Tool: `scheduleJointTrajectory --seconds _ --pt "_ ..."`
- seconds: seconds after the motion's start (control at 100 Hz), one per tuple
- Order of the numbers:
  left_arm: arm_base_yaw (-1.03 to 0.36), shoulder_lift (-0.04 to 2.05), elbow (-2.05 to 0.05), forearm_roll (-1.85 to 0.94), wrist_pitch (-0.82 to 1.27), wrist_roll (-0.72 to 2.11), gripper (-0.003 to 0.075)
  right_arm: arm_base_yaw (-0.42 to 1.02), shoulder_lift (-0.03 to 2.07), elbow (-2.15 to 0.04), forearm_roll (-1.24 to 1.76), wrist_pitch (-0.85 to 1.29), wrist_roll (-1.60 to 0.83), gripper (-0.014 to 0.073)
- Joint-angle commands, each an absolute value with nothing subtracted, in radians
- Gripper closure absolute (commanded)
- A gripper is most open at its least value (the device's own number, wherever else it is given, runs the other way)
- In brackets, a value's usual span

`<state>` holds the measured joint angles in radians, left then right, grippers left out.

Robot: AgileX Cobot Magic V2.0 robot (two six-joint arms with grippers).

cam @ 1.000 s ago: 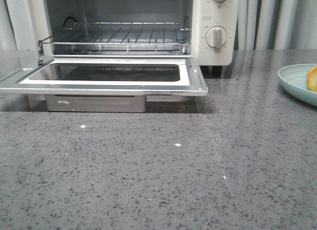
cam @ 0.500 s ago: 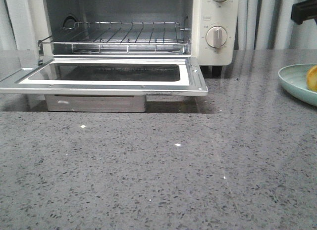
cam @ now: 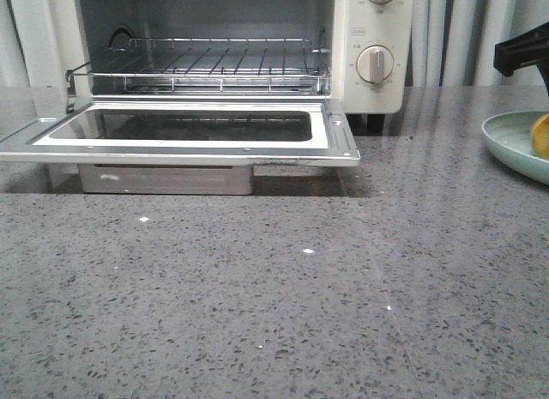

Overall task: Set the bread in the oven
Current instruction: 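Lower the right gripper over the bread roll and grasp it, then lift the bread roll with the right gripper toward the open oven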

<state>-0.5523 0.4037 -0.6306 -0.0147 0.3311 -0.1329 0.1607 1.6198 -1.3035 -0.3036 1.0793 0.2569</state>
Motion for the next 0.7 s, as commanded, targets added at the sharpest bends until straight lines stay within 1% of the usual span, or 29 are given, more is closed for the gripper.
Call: scheduleJointTrajectory --seconds 0.0,0.11,0.18,0.25,0.32,0.37,0.4,0.69 --pt "-0.550 0.412 -0.664 -0.016 0.262 -0.138 0.0742 0.141 1.593 -1.335 -0.341 1.060 0.248 0.0311" --pt "-0.550 0.412 -0.664 -0.016 0.262 -0.138 0.0742 0.139 1.595 -1.335 -0.341 1.062 0.248 0.0336" --pt "-0.550 0.412 -0.664 -0.016 0.262 -0.138 0.0742 0.139 1.597 -1.335 -0.341 1.062 0.248 0.0380" --pt "-0.550 0.412 -0.664 -0.016 0.262 -0.138 0.0742 0.139 1.597 -1.335 -0.341 1.068 0.248 0.0453" --pt "-0.550 0.412 -0.664 -0.016 0.262 -0.138 0.0742 0.139 1.597 -1.335 -0.341 1.072 0.248 0.0553" --pt "-0.550 0.412 -0.664 -0.016 0.260 -0.138 0.0742 0.139 1.597 -1.335 -0.341 1.072 0.248 0.0640" --pt "-0.550 0.412 -0.664 -0.016 0.260 -0.138 0.0742 0.139 1.597 -1.335 -0.341 1.072 0.248 0.0669" --pt "-0.550 0.412 -0.710 0.000 0.276 -0.138 0.0742 0.146 1.574 -1.335 -0.341 1.074 0.248 0.0667"
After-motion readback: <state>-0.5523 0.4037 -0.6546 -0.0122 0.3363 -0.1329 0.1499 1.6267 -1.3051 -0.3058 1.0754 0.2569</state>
